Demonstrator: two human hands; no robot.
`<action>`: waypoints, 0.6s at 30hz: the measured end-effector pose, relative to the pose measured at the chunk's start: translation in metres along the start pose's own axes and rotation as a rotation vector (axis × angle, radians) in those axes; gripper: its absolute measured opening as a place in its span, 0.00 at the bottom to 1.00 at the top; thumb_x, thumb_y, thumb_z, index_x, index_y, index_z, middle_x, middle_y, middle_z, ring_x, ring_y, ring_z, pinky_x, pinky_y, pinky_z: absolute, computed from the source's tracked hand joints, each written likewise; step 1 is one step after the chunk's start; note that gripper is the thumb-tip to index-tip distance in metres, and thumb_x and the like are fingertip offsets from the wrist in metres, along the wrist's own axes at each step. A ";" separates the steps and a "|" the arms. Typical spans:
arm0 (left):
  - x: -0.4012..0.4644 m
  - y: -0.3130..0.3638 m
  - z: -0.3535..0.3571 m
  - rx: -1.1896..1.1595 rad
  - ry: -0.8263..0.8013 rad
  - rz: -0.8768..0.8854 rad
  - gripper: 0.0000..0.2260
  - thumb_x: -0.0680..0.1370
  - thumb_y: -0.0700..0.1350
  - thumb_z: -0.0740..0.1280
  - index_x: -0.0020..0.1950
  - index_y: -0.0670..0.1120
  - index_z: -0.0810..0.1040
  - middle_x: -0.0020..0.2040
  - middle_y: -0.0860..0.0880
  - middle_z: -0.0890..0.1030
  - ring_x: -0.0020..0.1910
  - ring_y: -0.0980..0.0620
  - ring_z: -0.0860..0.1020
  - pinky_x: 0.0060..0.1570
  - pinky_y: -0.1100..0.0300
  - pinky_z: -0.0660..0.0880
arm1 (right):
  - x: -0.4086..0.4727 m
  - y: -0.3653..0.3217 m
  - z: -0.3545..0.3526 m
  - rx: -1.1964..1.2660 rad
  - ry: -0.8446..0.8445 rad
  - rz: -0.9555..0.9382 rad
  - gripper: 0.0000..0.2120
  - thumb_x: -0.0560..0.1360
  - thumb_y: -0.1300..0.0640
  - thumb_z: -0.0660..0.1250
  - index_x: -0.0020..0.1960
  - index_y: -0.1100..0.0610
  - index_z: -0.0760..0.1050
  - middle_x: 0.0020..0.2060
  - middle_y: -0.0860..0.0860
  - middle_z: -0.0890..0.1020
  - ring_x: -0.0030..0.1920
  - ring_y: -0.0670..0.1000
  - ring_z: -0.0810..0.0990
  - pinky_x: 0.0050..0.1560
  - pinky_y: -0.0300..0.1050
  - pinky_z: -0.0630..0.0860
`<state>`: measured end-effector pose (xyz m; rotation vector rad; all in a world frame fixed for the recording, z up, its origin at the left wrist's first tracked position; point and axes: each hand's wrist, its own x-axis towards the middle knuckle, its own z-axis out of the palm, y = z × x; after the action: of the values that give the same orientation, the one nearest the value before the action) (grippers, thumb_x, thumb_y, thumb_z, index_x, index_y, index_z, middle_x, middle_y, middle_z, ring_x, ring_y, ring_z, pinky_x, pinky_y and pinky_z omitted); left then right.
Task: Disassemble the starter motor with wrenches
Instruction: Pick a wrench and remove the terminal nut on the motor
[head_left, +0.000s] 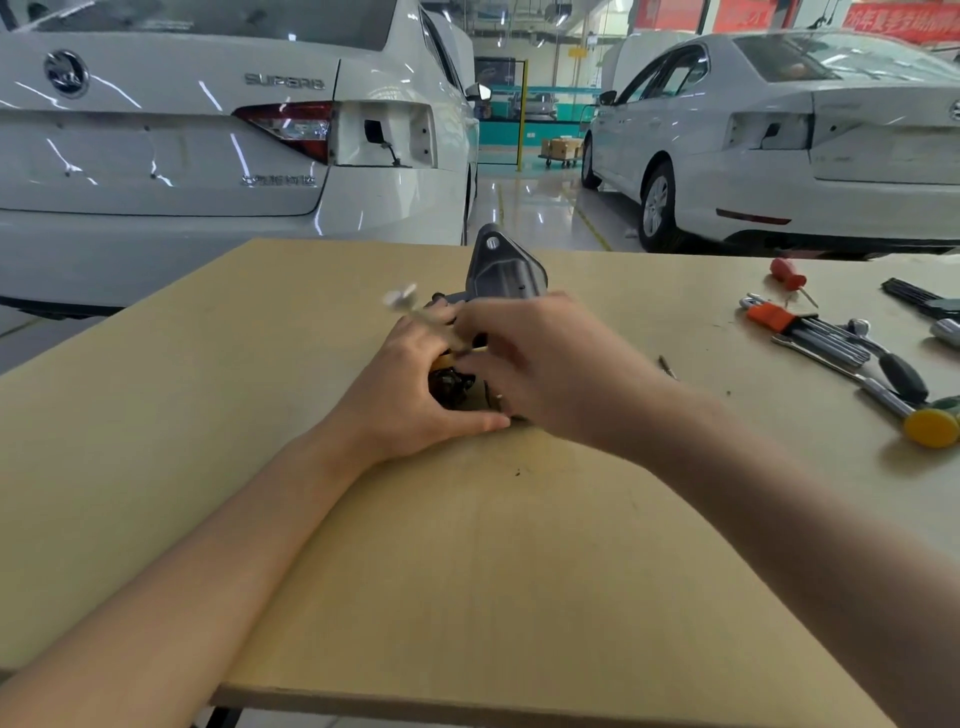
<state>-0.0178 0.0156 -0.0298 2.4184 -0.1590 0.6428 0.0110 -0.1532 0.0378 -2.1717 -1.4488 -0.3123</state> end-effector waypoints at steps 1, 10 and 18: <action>-0.001 -0.001 -0.002 -0.012 -0.006 0.011 0.35 0.62 0.56 0.79 0.66 0.64 0.68 0.66 0.69 0.64 0.73 0.54 0.63 0.73 0.58 0.59 | 0.003 -0.006 0.005 -0.091 -0.082 -0.015 0.04 0.78 0.59 0.63 0.50 0.56 0.77 0.37 0.49 0.76 0.40 0.52 0.78 0.43 0.50 0.75; 0.002 -0.011 0.002 0.077 0.023 0.034 0.42 0.62 0.57 0.80 0.72 0.46 0.70 0.70 0.56 0.67 0.73 0.53 0.62 0.73 0.58 0.57 | -0.049 0.009 0.029 0.899 0.507 0.368 0.07 0.80 0.63 0.59 0.43 0.59 0.72 0.29 0.52 0.76 0.28 0.50 0.71 0.30 0.45 0.69; 0.001 0.001 0.002 0.010 0.028 -0.018 0.50 0.55 0.70 0.70 0.73 0.48 0.69 0.72 0.55 0.68 0.73 0.58 0.60 0.72 0.65 0.55 | -0.050 0.024 0.026 1.671 0.531 0.975 0.13 0.80 0.58 0.61 0.39 0.62 0.74 0.24 0.55 0.79 0.23 0.49 0.79 0.24 0.38 0.77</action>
<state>-0.0163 0.0143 -0.0301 2.4162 -0.1230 0.6700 0.0105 -0.1862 -0.0133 -0.9319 0.0345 0.4994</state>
